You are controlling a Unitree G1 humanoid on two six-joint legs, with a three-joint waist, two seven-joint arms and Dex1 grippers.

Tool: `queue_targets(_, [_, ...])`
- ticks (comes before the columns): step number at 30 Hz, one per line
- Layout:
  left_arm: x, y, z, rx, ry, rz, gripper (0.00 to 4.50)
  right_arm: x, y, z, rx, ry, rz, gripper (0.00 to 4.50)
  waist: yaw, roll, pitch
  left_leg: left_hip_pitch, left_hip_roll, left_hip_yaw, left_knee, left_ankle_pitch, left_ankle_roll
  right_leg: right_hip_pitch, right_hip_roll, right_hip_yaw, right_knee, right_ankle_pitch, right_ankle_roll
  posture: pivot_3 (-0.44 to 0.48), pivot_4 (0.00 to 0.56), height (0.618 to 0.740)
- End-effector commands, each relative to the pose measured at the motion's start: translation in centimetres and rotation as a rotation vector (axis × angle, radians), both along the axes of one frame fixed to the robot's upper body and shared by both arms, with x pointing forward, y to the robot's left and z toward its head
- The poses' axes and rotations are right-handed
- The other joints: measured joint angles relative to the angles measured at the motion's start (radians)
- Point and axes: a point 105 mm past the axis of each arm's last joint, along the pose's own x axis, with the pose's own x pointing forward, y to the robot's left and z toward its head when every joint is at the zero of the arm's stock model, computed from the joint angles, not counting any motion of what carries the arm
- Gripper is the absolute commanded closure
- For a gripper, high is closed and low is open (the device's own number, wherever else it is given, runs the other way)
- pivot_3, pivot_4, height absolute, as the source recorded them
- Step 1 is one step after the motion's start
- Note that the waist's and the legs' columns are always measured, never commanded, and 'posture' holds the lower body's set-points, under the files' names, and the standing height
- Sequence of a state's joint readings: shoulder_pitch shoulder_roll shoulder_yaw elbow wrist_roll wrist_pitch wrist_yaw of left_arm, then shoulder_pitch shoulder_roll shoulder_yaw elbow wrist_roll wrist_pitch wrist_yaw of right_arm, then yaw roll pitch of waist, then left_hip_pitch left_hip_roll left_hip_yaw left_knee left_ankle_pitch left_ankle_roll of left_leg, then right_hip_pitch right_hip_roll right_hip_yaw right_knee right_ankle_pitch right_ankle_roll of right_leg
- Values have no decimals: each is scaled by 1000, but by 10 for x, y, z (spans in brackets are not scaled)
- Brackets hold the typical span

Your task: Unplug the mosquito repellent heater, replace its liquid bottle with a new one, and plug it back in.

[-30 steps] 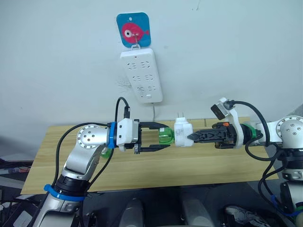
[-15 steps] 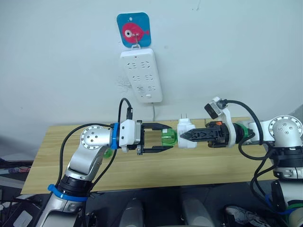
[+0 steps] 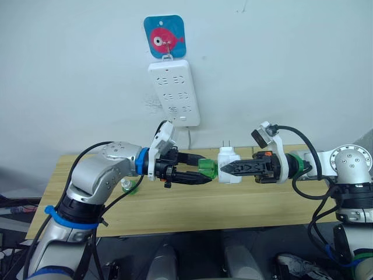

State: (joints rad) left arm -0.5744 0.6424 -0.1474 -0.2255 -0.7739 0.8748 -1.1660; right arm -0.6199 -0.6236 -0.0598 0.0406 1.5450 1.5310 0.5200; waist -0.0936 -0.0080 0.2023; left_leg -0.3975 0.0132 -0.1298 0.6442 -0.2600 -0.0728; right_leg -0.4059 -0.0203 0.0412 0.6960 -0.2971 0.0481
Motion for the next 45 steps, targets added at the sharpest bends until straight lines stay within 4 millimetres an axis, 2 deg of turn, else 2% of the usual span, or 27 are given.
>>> queue_targets(1, [2, 4, 5, -3, -40, 43, 2262, -8, 3, 16, 69, -51, 37, 1428, -3, 0, 0, 0, 0, 0, 0, 0, 0, 0, 0, 0, 0, 0, 0, -108, 184, 725])
queue_targets(2, [2, 4, 5, -14, -60, 51, 2262, -7, 3, 17, 72, -51, 36, 1428, -4, 0, 1, 0, 0, 0, 0, 0, 0, 0, 0, 0, 0, 0, 0, -108, 184, 725])
queue_targets(4, [7, 7, 1, 5, -126, 83, 1526, -6, 2, 18, 81, -48, 28, 1429, -4, 0, 1, 0, 0, 0, 0, 0, 0, 0, 0, 0, 0, 0, 0, -108, 184, 725])
queue_targets(9, [10, 16, -14, 52, -416, 89, 29, -3, -1, 19, 96, -28, -2, 1430, -1, 1, 1, 0, 0, 1, 0, 0, 0, 0, 0, 1, 0, 0, 0, -109, 186, 725])
queue_targets(11, [9, 19, -17, 46, -584, 83, 0, -2, -2, 19, 94, -20, -10, 1430, 2, 1, 1, 0, 0, 1, 0, 0, 0, 0, 0, 1, 0, 0, 0, -108, 185, 725])
queue_targets(17, [10, 7, -2, -87, -781, 113, 0, -3, -3, 17, 77, -3, -18, 1430, 14, 0, 1, -1, 0, 2, 1, 0, 0, 0, -1, 2, -1, 0, 0, -110, 183, 725])
queue_targets(25, [2, -6, 12, -157, -904, 31, 0, -4, -1, 15, 60, -1, -27, 1430, 9, 0, 1, -1, -1, 2, 1, 0, 0, 0, -1, 2, 0, 0, 0, -116, 180, 725])
queue_targets(27, [-1, -8, 11, -161, -895, 4, 0, -4, -1, 15, 58, -2, -27, 1430, 8, 0, 1, -1, -1, 2, 1, 0, 0, 0, -1, 2, 0, 0, 0, -117, 180, 725])
queue_targets(34, [-3, -4, 6, -119, -855, -26, 2156, -3, -1, 15, 54, -4, -37, 1430, 6, 0, 1, -1, -1, 1, 1, 0, 0, 0, -1, 1, 0, 0, 0, -114, 183, 725])
queue_targets(38, [2, -4, 4, -82, -809, -10, 2236, -3, -1, 15, 55, -6, -37, 1430, 6, 0, 1, -1, -1, 1, 1, 0, 0, 0, -1, 1, -1, 0, 0, -110, 183, 725])
queue_targets(39, [7, -4, 4, -60, -716, 12, 2236, -4, 0, 15, 52, -11, -33, 1430, 6, 0, 1, -1, -1, 1, 1, 0, 0, 0, -1, 1, -1, 0, 0, -110, 183, 725])
queue_targets(41, [18, -1, 4, -6, -352, 55, 2236, -7, 0, 15, 38, -23, -13, 1430, 6, -1, 2, -1, -1, 1, 1, 0, 0, 0, -1, 1, 0, 0, 0, -108, 184, 725])
queue_targets(43, [12, 5, 6, 59, -18, -6, 2236, -11, 0, 14, 21, -31, 13, 1430, 6, -2, 4, -2, -1, -2, 2, 0, 0, 0, -1, -1, 1, 0, 0, -108, 184, 725])
queue_targets(45, [12, 6, 17, 42, 66, -18, 2236, -14, 1, 14, 17, -34, 30, 1430, -1, -2, 4, -2, -1, -2, 1, 0, 0, 0, 0, -1, 1, 0, 1, -103, 187, 725])
